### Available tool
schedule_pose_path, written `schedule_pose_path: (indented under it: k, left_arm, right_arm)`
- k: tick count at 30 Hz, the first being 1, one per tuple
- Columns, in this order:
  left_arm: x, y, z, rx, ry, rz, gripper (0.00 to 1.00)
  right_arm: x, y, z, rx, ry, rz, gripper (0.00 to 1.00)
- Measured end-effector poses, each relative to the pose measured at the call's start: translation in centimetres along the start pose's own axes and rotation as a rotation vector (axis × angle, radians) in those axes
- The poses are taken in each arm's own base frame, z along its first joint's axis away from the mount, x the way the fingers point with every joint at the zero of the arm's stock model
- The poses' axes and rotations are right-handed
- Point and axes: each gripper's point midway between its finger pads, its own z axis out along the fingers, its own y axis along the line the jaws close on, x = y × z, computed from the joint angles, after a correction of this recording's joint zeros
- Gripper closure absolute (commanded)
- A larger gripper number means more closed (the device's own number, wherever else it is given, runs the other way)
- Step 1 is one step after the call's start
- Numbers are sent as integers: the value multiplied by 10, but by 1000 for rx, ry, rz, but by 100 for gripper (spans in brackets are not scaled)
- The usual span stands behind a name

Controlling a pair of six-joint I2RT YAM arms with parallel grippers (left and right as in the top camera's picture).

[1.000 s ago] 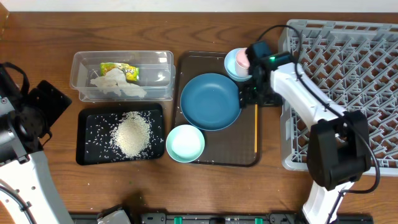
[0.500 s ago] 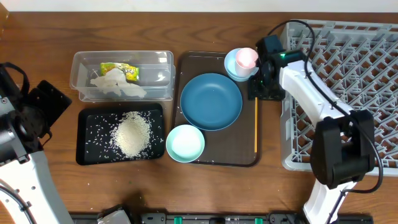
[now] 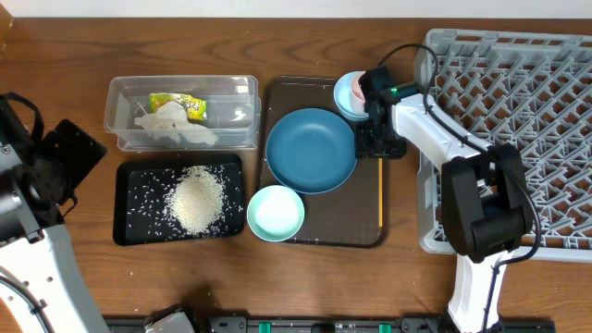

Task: Sort waste into correct bins and load items into the dishwasher rack
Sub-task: 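Lower the right gripper and grasp the wooden chopstick on the tray, then carry the chopstick into the dish rack and release it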

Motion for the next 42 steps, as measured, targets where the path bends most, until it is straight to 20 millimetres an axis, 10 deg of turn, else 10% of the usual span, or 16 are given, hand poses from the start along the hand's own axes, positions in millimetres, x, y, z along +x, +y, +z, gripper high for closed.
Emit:
schedule_pose_path:
  k: [18,29,42]
  left_arm:
    - [0,0,0,0,0,0,7]
    - [0,0,0,0,0,0,7]
    - [0,0,0,0,0,0,7]
  right_arm:
    - [1,-1,9,-6,-27,1,55]
    - [5,-12,7,41,-10,23,99]
    - [-31,-23,-75,0,-40,-21,99]
